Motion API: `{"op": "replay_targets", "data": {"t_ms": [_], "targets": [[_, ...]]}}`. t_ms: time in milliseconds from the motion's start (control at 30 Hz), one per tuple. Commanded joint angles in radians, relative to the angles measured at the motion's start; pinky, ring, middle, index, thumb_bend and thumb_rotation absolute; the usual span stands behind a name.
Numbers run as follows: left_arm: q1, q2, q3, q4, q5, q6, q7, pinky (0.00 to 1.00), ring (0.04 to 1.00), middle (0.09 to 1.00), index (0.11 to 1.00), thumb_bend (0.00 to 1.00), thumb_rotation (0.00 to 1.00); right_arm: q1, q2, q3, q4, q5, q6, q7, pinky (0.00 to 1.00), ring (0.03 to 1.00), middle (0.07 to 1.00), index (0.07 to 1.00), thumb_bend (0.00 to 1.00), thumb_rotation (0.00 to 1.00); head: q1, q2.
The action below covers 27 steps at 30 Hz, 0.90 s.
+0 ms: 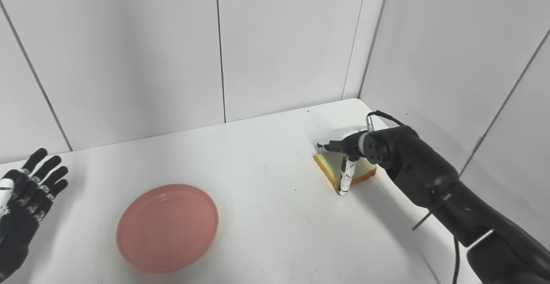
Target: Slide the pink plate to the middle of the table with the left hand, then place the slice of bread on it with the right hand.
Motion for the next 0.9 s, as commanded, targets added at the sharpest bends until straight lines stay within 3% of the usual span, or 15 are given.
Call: {"op": "replay_targets", "data": {"t_ms": [0, 100, 233, 333, 600, 867], "targets": [[-0.032, 0.018, 0.006, -0.032, -0.019, -0.001, -0.008, 0.97, 0.944, 0.947, 0.939, 0.42, 1.00, -0.043, -0.023, -0.001, -0.004, -0.021, -0.008, -0.019, 0.88, 1.000, 1.000, 1.000, 1.00, 0.23, -0.001, 0.002], [-0.031, 0.019, 0.006, -0.037, -0.020, 0.005, -0.005, 0.97, 0.943, 0.946, 0.939, 0.42, 1.00, -0.044, -0.024, 0.007, 0.001, -0.033, -0.013, -0.025, 0.85, 1.000, 1.000, 1.000, 1.00, 0.22, -0.001, 0.004], [-0.030, 0.016, 0.009, -0.041, -0.028, 0.013, -0.004, 0.97, 0.941, 0.943, 0.937, 0.42, 1.00, -0.045, -0.032, 0.007, 0.027, -0.024, -0.038, -0.034, 0.90, 1.000, 1.000, 1.000, 1.00, 0.20, 0.002, 0.006], [-0.030, 0.017, 0.009, -0.042, -0.029, 0.015, -0.005, 0.97, 0.942, 0.943, 0.935, 0.42, 1.00, -0.042, -0.037, 0.011, 0.040, -0.026, -0.036, -0.028, 0.89, 1.000, 1.000, 1.000, 1.00, 0.22, 0.002, 0.006], [-0.028, 0.020, 0.008, -0.047, -0.030, 0.022, -0.002, 0.98, 0.947, 0.949, 0.942, 0.41, 1.00, -0.030, -0.054, 0.016, 0.032, -0.043, -0.023, -0.022, 0.96, 1.000, 1.000, 1.000, 1.00, 0.19, -0.001, 0.011], [-0.028, 0.024, 0.011, -0.047, -0.035, 0.025, -0.006, 0.99, 0.948, 0.950, 0.943, 0.42, 1.00, -0.029, -0.063, 0.021, 0.027, -0.069, -0.004, -0.012, 0.78, 0.926, 0.998, 1.000, 1.00, 0.15, -0.001, 0.017]]}}
